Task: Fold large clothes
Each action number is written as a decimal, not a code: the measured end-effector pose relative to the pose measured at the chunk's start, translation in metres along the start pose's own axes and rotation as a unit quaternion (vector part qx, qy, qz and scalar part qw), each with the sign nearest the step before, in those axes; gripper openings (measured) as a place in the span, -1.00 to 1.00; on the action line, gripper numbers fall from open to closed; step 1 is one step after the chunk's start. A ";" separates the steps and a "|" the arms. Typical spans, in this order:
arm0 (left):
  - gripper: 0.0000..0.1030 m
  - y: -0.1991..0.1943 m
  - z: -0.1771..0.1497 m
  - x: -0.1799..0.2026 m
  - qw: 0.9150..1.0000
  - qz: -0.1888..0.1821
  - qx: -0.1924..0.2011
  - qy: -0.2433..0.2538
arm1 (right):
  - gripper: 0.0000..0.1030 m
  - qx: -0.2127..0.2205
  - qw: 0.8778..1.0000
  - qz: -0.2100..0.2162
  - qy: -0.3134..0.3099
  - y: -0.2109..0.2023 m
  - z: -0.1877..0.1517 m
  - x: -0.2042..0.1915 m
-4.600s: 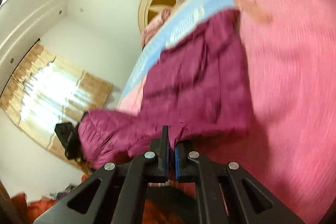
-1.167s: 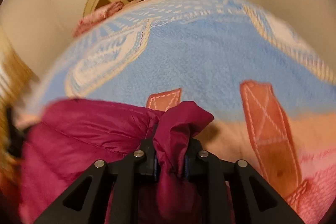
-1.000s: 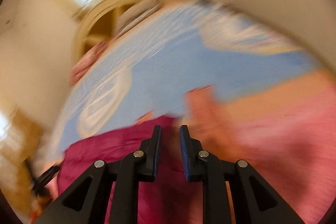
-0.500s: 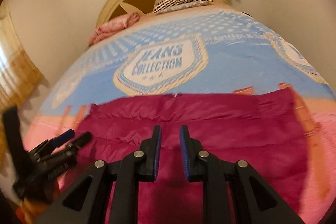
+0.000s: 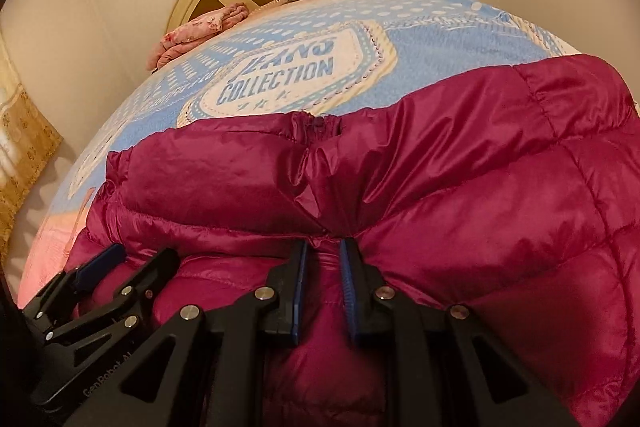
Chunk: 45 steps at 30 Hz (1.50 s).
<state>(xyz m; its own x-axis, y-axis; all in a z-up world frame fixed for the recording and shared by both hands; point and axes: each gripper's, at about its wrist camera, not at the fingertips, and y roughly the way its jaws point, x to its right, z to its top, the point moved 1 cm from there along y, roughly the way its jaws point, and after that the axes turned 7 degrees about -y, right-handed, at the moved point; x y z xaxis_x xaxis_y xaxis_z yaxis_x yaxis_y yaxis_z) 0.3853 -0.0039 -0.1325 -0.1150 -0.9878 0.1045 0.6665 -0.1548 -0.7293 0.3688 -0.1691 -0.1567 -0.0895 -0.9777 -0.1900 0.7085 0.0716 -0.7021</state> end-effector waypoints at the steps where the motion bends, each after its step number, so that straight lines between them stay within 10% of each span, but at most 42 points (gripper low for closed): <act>1: 0.42 -0.001 0.000 -0.001 1.000 -0.005 -0.005 -0.002 | -0.69 -0.003 1.000 -0.003 -0.003 0.000 0.000 -0.001; 13: 0.51 -0.101 -0.052 -0.099 0.980 -0.105 0.032 -0.166 | -0.75 0.043 0.999 0.026 0.018 -0.085 -0.033 -0.032; 27: 0.94 -0.071 -0.079 -0.088 0.959 -0.136 0.042 -0.247 | -0.81 0.027 1.000 0.012 0.006 -0.052 -0.063 -0.035; 31: -0.01 -0.060 -0.074 -0.094 0.927 -0.231 0.025 -0.294 | -0.81 0.026 0.999 0.033 0.027 -0.049 -0.064 -0.027; 33: -0.16 -0.059 -0.071 -0.095 0.911 -0.264 0.023 -0.315 | -0.81 0.024 0.999 0.034 0.029 -0.048 -0.063 -0.025; 39: -0.45 -0.090 -0.052 -0.084 0.910 -0.300 0.040 -0.282 | -0.81 -0.002 0.997 0.047 0.063 -0.051 -0.066 -0.029; 45: -0.46 -0.151 -0.030 -0.104 0.928 -0.289 0.088 -0.218 | -0.81 -0.047 0.980 0.164 0.106 -0.056 -0.090 -0.084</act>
<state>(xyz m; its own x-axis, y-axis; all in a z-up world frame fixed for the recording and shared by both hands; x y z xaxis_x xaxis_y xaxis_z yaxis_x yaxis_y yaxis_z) 0.2746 0.1231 -0.0535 -0.2072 -0.6458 0.7348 0.7005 -0.6223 -0.3494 0.2740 -0.0729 -0.1628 -0.0180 -0.8370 -0.5469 0.6562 0.4028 -0.6381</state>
